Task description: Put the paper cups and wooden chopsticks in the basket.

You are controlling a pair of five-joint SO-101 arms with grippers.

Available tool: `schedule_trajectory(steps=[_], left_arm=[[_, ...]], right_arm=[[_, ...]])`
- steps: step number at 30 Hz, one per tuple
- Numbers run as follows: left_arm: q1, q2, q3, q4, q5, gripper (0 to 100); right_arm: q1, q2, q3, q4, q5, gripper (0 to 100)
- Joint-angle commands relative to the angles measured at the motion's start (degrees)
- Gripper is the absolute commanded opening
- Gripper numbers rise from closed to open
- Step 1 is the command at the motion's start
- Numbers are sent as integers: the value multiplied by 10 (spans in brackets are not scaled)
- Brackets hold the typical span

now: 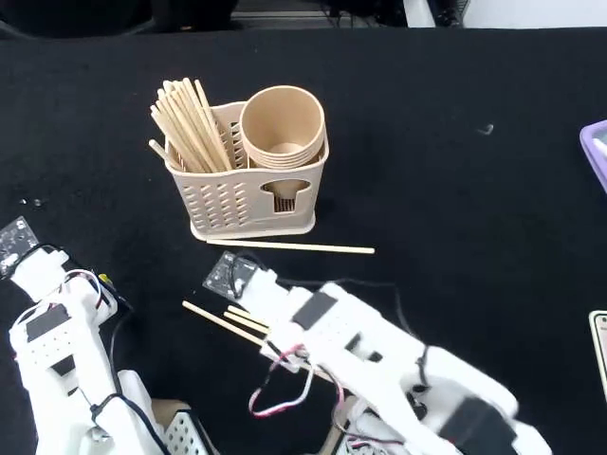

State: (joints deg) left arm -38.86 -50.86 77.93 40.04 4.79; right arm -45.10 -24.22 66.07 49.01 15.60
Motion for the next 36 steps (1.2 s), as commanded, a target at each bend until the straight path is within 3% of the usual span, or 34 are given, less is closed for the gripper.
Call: schedule_trajectory(steps=[1, 6, 11, 16, 27, 32, 36], left_arm=[[3, -4, -11, -4, -4, 205], [2, -4, -11, -4, -4, 205], [2, -4, -11, -4, -4, 205], [1, -6, -11, -4, -4, 205], [1, -6, -11, -4, -4, 205], [1, -8, -11, -4, -4, 205], [1, -8, -11, -4, -4, 205]], right_arm=[[-5, 59, -50, -1, 5, 142], [-4, 80, -70, 2, 11, 139], [-4, 80, -71, 2, 119, 7], [-4, 79, -73, 25, 131, 11], [-3, -120, -203, 195, 128, 11], [2, -225, -247, 200, 120, 11], [19, -288, -319, 157, 38, 11]])
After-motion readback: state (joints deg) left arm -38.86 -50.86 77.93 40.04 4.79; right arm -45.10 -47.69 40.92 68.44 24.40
